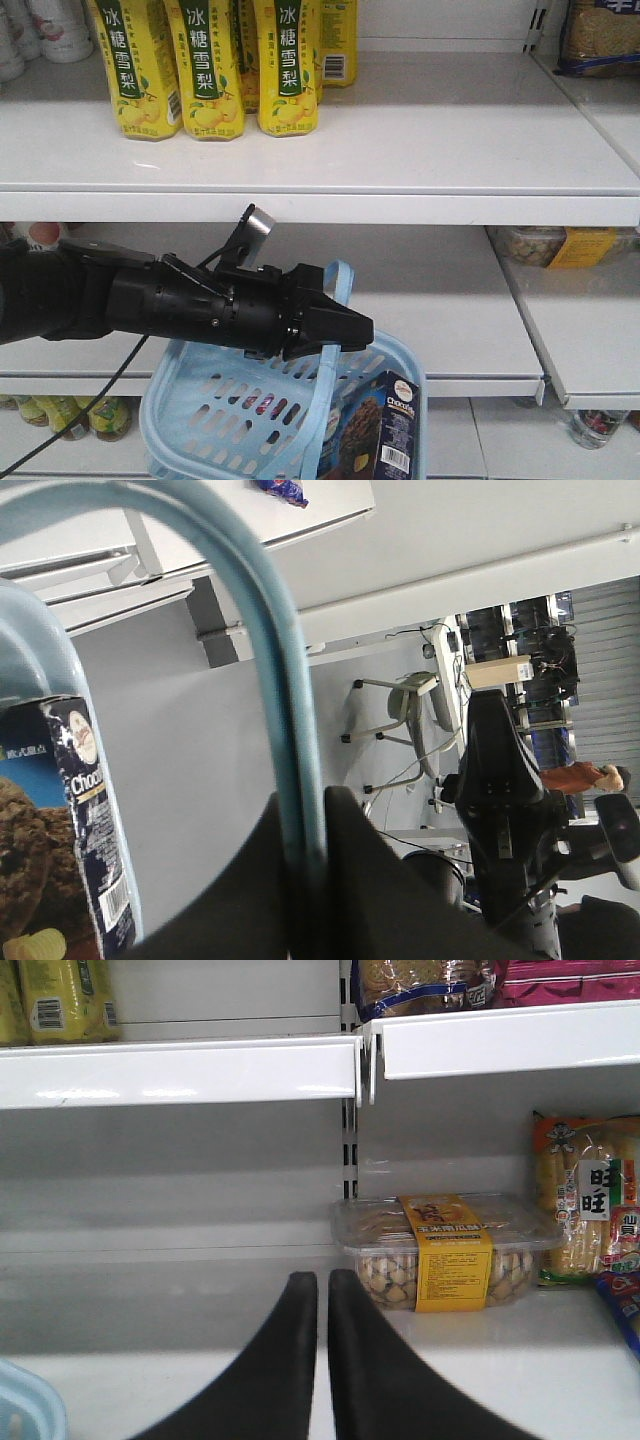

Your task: Left arm holds basket, right arm returns cookies

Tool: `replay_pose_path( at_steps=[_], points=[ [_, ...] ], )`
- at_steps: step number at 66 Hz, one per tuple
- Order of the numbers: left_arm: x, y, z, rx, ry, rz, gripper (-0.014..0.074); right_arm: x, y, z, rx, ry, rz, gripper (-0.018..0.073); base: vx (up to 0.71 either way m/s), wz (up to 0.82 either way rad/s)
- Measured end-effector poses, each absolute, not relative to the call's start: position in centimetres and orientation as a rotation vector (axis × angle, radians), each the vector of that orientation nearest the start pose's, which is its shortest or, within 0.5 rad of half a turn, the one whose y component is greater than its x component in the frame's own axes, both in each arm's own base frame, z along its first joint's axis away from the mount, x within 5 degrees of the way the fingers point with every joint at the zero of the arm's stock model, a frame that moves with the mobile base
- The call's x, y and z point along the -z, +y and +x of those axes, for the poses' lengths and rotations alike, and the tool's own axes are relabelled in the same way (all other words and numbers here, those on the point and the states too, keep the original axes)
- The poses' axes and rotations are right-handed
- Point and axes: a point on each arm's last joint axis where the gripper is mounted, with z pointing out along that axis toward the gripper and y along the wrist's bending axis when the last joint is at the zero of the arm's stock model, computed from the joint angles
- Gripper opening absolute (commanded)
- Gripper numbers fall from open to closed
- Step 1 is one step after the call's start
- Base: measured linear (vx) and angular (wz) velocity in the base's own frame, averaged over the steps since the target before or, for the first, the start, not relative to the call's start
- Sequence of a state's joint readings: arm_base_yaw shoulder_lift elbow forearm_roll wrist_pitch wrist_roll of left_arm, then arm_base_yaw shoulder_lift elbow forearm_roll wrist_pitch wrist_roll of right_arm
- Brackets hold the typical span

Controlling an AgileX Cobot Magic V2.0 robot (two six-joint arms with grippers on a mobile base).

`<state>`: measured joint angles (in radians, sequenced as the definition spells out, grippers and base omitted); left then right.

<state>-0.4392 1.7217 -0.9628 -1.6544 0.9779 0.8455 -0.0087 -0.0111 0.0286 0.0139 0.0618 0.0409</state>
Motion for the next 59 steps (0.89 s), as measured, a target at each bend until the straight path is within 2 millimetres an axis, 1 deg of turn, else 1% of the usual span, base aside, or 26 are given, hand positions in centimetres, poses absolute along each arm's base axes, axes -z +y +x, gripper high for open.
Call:
replay_pose_path(
  at_steps=[19, 59],
  points=[
    [-22.99, -21.1, 26.55, 1.762, 2.396, 0.215, -0.0003, -19.85, -0.04, 5.68, -0.037, 1.562, 0.049, -0.0003, 0.03, 0.01],
    [-22.98, -21.1, 26.56, 1.761, 2.396, 0.214, -0.0003, -19.85, -0.04, 5.68, -0.037, 1.562, 0.049, -0.0003, 0.0, 0.0]
  ],
)
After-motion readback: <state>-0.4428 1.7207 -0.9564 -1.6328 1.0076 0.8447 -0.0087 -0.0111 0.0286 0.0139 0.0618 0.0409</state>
